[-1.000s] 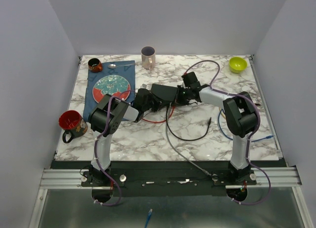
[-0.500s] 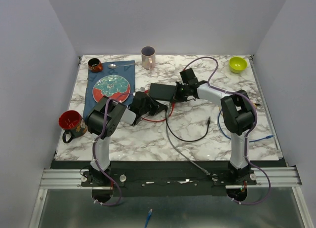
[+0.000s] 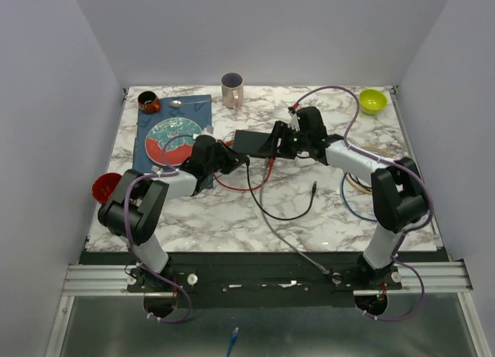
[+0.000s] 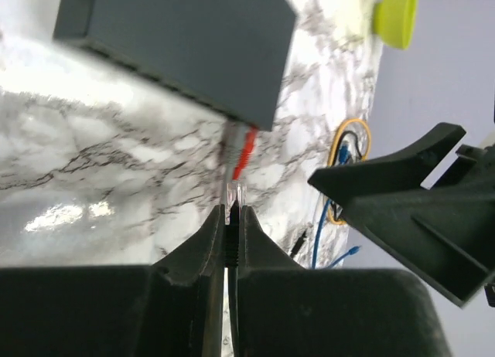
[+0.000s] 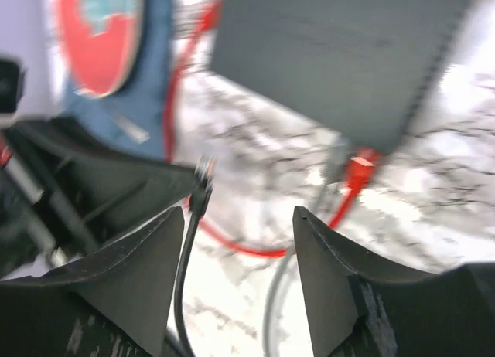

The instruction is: Pull the plug from the switch port

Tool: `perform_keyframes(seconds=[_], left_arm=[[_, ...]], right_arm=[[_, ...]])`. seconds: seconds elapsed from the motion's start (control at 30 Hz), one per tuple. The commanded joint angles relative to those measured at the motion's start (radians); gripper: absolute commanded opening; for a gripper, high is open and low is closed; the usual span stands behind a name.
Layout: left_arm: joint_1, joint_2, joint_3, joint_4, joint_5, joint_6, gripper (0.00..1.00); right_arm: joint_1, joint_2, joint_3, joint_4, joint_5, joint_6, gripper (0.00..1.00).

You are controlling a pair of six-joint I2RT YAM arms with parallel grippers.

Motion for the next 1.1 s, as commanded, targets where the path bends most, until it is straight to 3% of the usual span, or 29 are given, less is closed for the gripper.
perform_keyframes(seconds=[0.0, 0.17, 0.37, 0.5, 0.67, 0.77, 0.8, 0.87, 0.9, 0.97, 1.0, 1.07], left_arm=[[0.009, -0.122, 0.025, -0.080, -0.044, 0.111, 0.00], [0.009, -0.175, 0.019, -0.093, -0.035, 0.129, 0.00], [0.009, -0.238, -0.030, -0.096, -0.036, 0.132, 0.00], [0.009, -0.291, -0.068, -0.109, -0.047, 0.137, 0.00], [0.009, -0.383, -0.117, -0.138, -0.073, 0.146, 0.00], [0.009, -0.416, -0.125, -0.159, -0.071, 0.143, 0.00], [0.009, -0.425, -0.125, -0.173, -0.076, 0.146, 0.08], [0.009, -0.474, -0.127, -0.240, -0.105, 0.139, 0.24], [0.009, -0.501, -0.134, -0.254, -0.123, 0.135, 0.39], [0.009, -0.607, -0.168, -0.300, -0.198, 0.126, 0.55], [0.009, -0.645, -0.176, -0.329, -0.231, 0.123, 0.68], [0.014, -0.739, -0.179, -0.421, -0.303, 0.135, 0.73]], right_arm=[[0.022, -0.145, -0.119, 0.159, -0.200, -0.023, 0.68], [0.143, -0.227, -0.200, 0.153, -0.271, -0.092, 0.69], [0.304, -0.244, -0.272, 0.134, -0.200, -0.123, 0.65], [0.338, -0.220, -0.291, 0.117, -0.145, -0.092, 0.46], [0.345, -0.232, -0.292, 0.098, -0.097, -0.083, 0.39], [0.353, -0.250, -0.287, 0.065, -0.056, -0.085, 0.18], [0.355, -0.261, -0.289, 0.055, -0.029, -0.082, 0.09], [0.353, -0.316, -0.284, 0.035, 0.021, -0.086, 0.01], [0.353, -0.336, -0.275, 0.006, 0.088, -0.100, 0.01], [0.352, -0.393, -0.257, -0.033, 0.172, -0.118, 0.00], [0.352, -0.411, -0.231, -0.084, 0.262, -0.141, 0.01], [0.341, -0.452, -0.199, -0.138, 0.361, -0.163, 0.00]])
